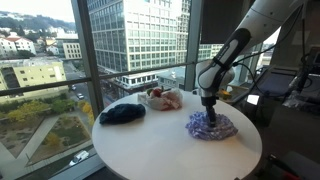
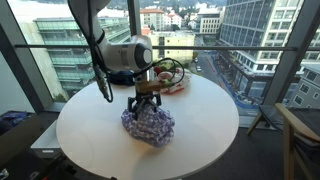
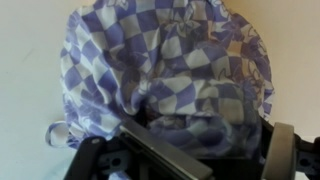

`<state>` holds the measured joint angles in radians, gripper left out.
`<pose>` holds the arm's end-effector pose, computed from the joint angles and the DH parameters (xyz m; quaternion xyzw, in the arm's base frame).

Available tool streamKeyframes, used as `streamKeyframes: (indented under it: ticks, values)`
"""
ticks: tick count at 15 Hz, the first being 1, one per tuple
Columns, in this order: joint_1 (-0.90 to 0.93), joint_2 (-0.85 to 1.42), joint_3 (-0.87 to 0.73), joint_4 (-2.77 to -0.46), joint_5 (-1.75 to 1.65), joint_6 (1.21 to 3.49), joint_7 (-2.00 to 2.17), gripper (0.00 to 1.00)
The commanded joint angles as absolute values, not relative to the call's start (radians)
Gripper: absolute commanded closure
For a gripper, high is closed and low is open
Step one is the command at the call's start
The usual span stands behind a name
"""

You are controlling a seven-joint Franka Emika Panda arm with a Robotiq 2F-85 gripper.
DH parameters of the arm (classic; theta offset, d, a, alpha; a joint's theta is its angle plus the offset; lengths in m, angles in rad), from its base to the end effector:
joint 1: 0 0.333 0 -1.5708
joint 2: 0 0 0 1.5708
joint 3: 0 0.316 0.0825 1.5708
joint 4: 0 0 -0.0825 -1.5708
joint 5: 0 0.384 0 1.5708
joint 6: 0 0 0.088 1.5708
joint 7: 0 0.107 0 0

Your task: Move the checkered cloth to the left

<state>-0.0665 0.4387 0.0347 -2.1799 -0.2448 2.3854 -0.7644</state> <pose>0.5330 -0.0186 0.1684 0.8862 0.4440 -0.1311 0.0158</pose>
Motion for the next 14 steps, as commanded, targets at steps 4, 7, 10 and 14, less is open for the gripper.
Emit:
streamKeyframes:
  ticks: [4,7,10,14]
  values:
    - [-0.067,0.562,0.053,-2.06,-0.261,2.312,-0.846,0.0]
    - [-0.075,0.6,0.064,-2.018,-0.245,2.265,-0.889,0.0]
    - [-0.077,0.64,0.063,-1.976,-0.242,2.211,-0.914,0.0]
    - [-0.071,0.68,0.05,-1.946,-0.261,2.198,-0.906,0.0]
